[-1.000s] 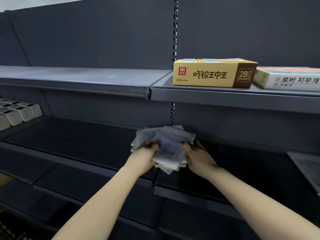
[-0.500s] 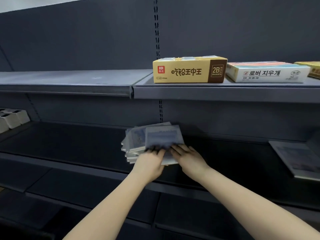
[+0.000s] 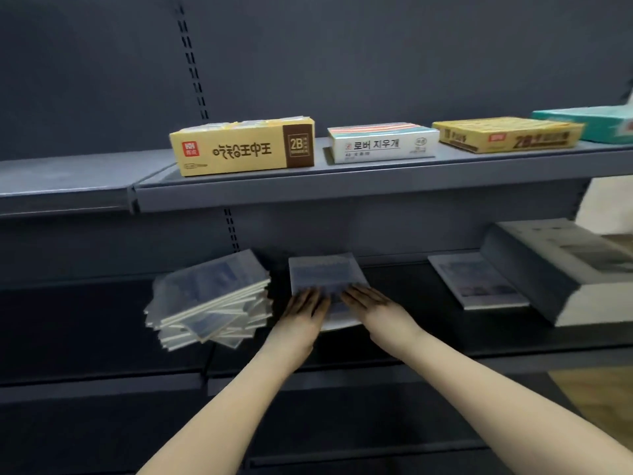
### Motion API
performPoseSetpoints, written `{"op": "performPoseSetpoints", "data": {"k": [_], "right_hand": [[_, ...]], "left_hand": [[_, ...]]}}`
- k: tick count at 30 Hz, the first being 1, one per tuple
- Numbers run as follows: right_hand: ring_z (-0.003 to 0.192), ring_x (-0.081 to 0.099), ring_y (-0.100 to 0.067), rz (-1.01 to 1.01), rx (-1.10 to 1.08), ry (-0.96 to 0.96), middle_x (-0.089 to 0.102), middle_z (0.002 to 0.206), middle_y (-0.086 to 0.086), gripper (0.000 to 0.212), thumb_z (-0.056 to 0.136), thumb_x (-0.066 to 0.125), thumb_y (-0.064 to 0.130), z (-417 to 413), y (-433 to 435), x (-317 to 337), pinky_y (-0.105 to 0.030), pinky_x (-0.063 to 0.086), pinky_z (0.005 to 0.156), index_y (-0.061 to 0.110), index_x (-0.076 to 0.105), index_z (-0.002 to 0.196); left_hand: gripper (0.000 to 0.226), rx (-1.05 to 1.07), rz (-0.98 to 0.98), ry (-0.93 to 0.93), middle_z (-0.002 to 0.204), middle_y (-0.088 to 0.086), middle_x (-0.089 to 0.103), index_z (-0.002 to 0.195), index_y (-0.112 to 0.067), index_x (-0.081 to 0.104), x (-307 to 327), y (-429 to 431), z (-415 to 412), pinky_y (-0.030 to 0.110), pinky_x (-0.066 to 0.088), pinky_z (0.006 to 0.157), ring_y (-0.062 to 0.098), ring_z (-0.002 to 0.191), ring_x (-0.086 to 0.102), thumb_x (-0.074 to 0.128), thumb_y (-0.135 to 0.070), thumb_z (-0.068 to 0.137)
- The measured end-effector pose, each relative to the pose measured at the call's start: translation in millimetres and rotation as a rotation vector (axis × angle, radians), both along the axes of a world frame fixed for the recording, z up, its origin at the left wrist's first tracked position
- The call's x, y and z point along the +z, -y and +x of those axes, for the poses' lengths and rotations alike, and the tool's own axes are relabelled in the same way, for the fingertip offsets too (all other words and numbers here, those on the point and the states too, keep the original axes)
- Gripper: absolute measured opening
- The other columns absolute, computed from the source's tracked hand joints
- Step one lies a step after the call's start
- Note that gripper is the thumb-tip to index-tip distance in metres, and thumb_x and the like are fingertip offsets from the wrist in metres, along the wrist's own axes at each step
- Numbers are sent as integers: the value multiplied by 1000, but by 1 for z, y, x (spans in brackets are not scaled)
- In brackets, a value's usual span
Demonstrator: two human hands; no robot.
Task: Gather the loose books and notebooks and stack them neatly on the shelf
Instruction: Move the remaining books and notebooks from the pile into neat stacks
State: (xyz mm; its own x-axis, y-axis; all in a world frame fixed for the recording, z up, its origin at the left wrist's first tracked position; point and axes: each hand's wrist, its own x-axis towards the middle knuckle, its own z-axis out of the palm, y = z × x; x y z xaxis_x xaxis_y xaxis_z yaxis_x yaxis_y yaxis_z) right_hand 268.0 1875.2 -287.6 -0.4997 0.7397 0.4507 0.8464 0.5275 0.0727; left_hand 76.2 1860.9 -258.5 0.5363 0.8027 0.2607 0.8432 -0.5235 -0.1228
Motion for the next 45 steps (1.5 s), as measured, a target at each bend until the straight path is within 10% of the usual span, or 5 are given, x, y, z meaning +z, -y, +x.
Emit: {"op": "performPoseSetpoints", "data": {"k": [3,25,33,39,45], "right_hand": [[97,69,-25,8,-71,29,70,108,-13,87,21,80,-12,47,16,-1,-33,54,80,4,70,107],[96,69,-28,-181,-460,69,69,106,-14,68,41,80,-4,270,96,-44,-40,55,81,5,68,107],[102,67,-23,-278,-415,-10,67,115,-8,47,91,31,31,295,84,-64,-33,52,85,11,66,114],[141,27,-30,-343,-479,13,25,153,-16,51,95,35,4,301,68,-66,-32,21,114,4,30,145],[82,72,-28,-294,-485,5,72,97,-14,45,68,38,8,300,48,-75,-30,57,65,4,74,93]], "left_hand": [[76,-68,-115,2,158,14,7,150,-8,10,-6,4,44,28,-4,115,28,146,6,44,12,85],[68,-244,-262,-42,153,16,19,148,-8,17,-57,15,279,34,18,114,28,143,15,44,7,88],[63,-183,-306,-34,157,18,7,150,-7,12,-63,-8,306,34,10,118,30,145,3,35,6,93],[73,-175,-359,-3,158,10,10,150,-10,17,-76,-18,316,32,7,117,24,146,6,46,-46,94],[65,-95,-287,4,159,5,7,150,-14,18,-82,-14,307,35,5,118,22,146,6,31,-50,98]]}}
